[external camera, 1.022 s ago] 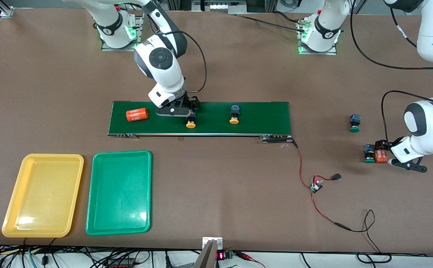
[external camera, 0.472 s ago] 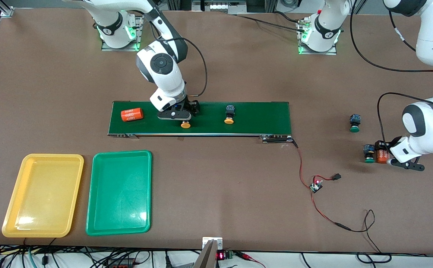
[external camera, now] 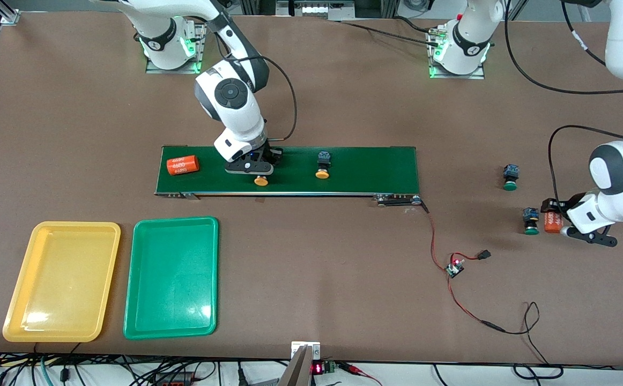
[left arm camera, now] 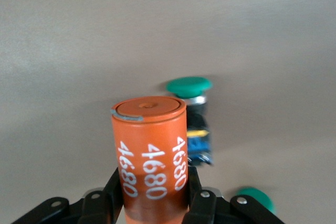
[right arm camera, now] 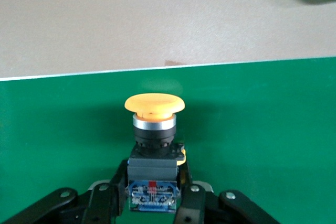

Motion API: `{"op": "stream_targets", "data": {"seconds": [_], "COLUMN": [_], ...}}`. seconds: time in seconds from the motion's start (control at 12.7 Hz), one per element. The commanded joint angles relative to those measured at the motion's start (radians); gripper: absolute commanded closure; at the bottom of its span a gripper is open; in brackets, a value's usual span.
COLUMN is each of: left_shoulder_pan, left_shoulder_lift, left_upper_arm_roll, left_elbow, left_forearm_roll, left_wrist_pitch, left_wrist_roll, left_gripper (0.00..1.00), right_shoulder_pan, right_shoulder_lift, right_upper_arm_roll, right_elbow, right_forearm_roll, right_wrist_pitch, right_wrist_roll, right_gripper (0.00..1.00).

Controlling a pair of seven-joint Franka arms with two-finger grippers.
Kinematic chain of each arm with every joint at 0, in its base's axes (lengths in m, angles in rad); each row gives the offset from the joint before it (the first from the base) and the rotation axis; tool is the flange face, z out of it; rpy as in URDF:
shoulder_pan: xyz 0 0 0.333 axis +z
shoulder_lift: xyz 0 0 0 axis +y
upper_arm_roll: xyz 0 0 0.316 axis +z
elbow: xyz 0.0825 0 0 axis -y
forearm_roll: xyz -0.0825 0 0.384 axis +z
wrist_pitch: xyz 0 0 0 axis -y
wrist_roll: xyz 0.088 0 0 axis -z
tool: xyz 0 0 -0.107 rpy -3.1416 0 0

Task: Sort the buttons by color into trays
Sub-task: 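Carry the button to the yellow tray while the left gripper places the cylinder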

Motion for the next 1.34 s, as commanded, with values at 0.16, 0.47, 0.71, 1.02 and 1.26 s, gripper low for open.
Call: {"op": "stream_targets", "data": {"seconds": [0.16,0.47,0.71,1.02,1.26], "left_shoulder_pan": [-0.054,-0.090,-0.148,-0.159,-0.188], "left_shoulder_lift": [-0.099,-0.096,-0.051,-0.053,-0.053], "left_upper_arm_roll": [-0.083,-0.266,-0.375,-0.577,-0.666], "left_elbow": [0.112,0.160,0.149,0.053,-0.030], "left_forearm_roll": [-0.013,-0.011,-0.017,-0.008,0.090], "left_wrist_pitch": [-0.368,-0.509,-0.489,-0.326,-0.237], "left_wrist_roll": [0.027,0.045,0.149,0.159,0.160], "left_gripper": [0.88,0.88,0.90,0.92,0.93], "right_shoulder_pan": [-0.007,-0.090,-0.182,-0.318,-0.404], "right_shoulder_lift": [-0.031,-0.034,-0.045,-0.033,-0.017], "right_upper_arm_roll": [-0.081,-0.124,-0.139,-0.136,-0.136], "right_elbow": [0.052,0.223,0.245,0.280,0.287], "right_forearm_roll": [-0.011,-0.001,0.007,0.009,0.007], "right_wrist_pitch": [-0.048,-0.301,-0.337,-0.338,-0.337], "right_wrist_roll": [-0.103,-0.299,-0.434,-0.607,-0.742], "right_gripper": [0.91,0.91,0.91,0.90,0.90]}}
